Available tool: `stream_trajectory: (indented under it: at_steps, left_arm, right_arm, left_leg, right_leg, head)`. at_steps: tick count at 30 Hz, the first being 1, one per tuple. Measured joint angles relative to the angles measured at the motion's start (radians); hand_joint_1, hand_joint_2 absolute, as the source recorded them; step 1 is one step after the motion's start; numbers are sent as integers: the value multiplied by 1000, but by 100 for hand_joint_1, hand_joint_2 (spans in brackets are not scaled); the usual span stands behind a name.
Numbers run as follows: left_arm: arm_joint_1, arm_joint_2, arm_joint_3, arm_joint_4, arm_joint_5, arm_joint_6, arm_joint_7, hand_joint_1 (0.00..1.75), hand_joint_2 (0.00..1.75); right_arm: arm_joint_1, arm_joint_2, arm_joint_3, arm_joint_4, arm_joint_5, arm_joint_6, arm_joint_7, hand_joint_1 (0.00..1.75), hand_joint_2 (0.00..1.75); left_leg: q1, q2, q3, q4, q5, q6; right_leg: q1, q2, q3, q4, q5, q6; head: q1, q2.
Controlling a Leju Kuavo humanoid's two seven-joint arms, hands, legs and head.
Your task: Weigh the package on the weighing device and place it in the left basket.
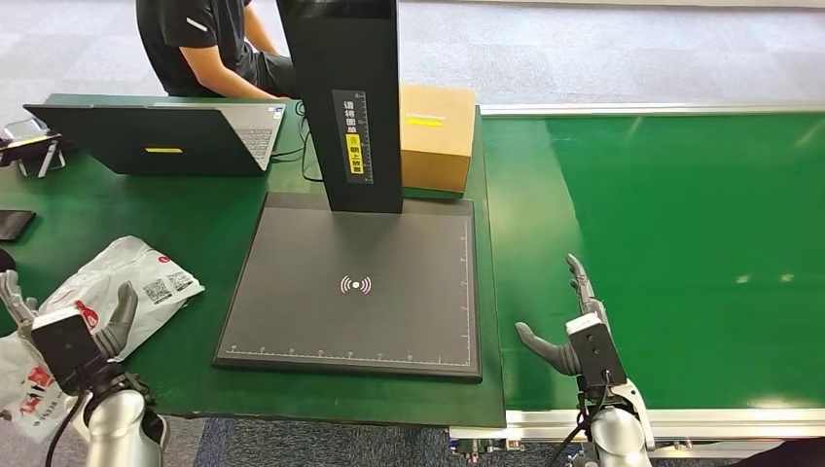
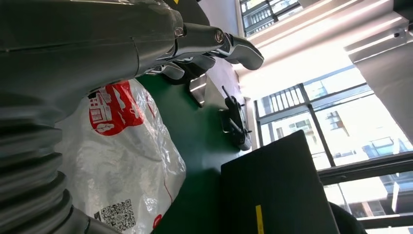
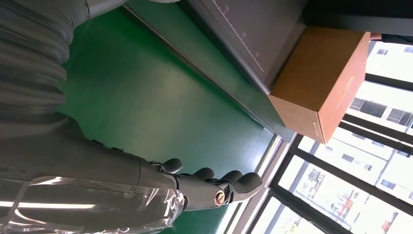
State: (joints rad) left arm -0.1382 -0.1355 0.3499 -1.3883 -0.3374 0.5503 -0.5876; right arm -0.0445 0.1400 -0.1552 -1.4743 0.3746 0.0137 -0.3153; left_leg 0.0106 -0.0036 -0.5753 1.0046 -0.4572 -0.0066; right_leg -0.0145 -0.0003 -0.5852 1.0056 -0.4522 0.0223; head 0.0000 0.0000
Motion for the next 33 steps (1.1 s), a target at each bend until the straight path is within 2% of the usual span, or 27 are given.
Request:
stream_trajectory:
  at_steps: [5, 11, 16, 19, 25, 33]
  left_arm:
    - [26, -13, -49, -67, 127, -130, -44, 0, 175]
    - [51, -18, -145, -102, 174, -308, -6, 0, 175]
    - [71, -22, -275, -101, 193, -538, 25, 0, 175]
    - [72, -28, -362, -91, 192, -624, 40, 0, 175]
    - [67, -37, -431, -78, 212, -710, 74, 0, 175]
    - [64, -38, -439, -60, 185, -724, 91, 0, 175]
  right_arm:
    - [-4, 0, 8, 0, -72, 60, -25, 0, 175]
    - [-7, 0, 41, 0, -120, 92, -50, 0, 175]
    - [-29, 0, 73, 0, -177, 135, -82, 0, 175]
    - [-53, 1, 103, -3, -212, 176, -89, 0, 175]
    - [-68, 11, 157, -28, -258, 210, -95, 0, 175]
    - [-69, 20, 181, -41, -268, 211, -86, 0, 175]
  left_leg:
    - [0, 0, 0, 0, 0, 0]
    - [0, 0, 0, 0, 0, 0]
    - [0, 0, 0, 0, 0, 0]
    - [0, 0, 0, 0, 0, 0]
    - [0, 0, 0, 0, 0, 0]
    - [0, 0, 0, 0, 0, 0]
  right_leg:
    - [-1, 0, 0, 0, 0, 0]
    - [-1, 0, 0, 0, 0, 0]
    - [-1, 0, 0, 0, 0, 0]
    - [-1, 0, 0, 0, 0, 0]
    - [0, 0, 0, 0, 0, 0]
    - [0, 0, 0, 0, 0, 0]
  head:
    - [0, 0]
    - [0, 0]
    - [0, 0]
    - [0, 0]
    - [0, 0]
    - [0, 0]
